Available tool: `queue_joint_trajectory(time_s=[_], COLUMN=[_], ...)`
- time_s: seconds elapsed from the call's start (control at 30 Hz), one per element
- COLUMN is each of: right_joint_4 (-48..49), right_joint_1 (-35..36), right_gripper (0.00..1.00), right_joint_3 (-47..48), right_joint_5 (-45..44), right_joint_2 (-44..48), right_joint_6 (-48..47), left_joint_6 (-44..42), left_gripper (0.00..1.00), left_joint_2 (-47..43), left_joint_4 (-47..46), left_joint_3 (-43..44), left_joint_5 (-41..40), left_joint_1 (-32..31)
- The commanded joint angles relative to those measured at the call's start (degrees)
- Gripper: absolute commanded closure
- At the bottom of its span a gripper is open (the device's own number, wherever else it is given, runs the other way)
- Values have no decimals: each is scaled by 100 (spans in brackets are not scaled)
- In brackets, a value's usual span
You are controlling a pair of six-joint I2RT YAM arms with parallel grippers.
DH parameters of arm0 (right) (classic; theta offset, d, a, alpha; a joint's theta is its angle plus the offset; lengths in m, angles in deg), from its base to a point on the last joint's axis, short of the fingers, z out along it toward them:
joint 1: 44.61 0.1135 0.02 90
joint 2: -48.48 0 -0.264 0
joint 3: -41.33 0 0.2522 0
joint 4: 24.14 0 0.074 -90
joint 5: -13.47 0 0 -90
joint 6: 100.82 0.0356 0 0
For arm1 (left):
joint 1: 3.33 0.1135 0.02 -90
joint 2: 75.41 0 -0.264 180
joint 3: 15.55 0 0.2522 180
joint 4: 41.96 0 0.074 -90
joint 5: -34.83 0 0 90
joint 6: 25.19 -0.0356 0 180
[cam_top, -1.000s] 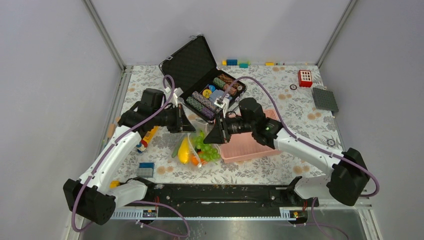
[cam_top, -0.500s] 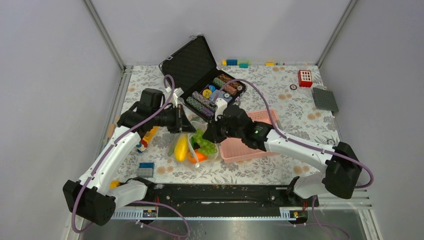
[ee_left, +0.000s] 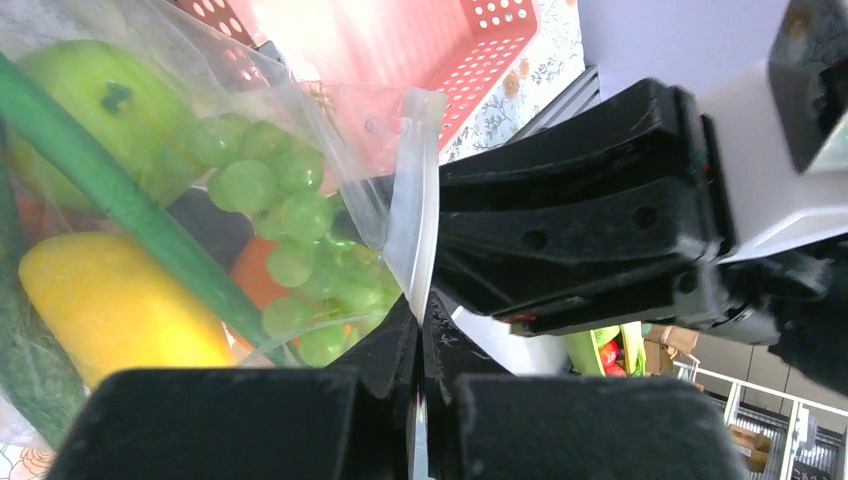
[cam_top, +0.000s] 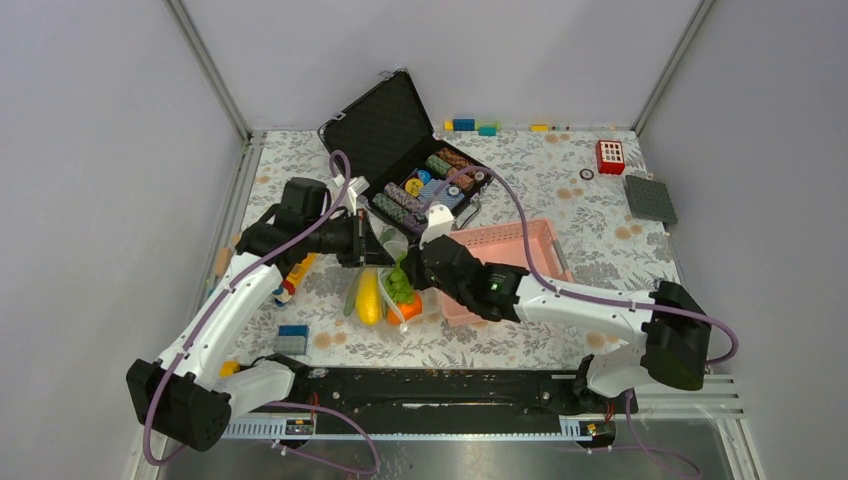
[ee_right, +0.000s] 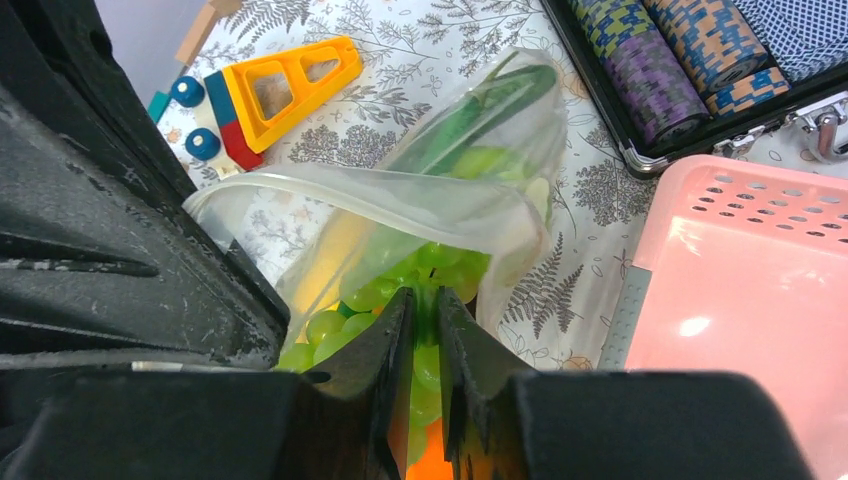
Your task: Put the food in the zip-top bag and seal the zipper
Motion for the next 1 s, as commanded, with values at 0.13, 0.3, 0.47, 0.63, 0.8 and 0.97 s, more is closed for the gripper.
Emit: queue_joint_trajectory(time_s=[0.13,0.3,0.47,0.63,0.8,0.97], right_joint_4=[131,413,796,533,-626,-1356], right_joint_1=[191,202,196,187,51,-404], right_gripper=[68,46,24,0,0,0], right_joint_3=[198,-150,-645,-1249,-1329,-1173], right_joint_5=[-718,-243,715,243,-899,-721], right_joint_2=[-153,287,1044,2073,2554,2200], right_joint_6=[-23,-333,-691,-795,-399,256], left_joint_6=[126,160,249,166,61,103], left_gripper=[100,100,100,100,100,100], left_joint_2=[-120,-160,-256,-370,-613,-932], left_joint_4=[-333,-329,-337,106,486,716], left_joint_3=[-29,-31,-29,242,550,676], left_joint_5=[155,55,-125,-890,-1666,-2507], left_joint_1=[12,12,13,13,12,17])
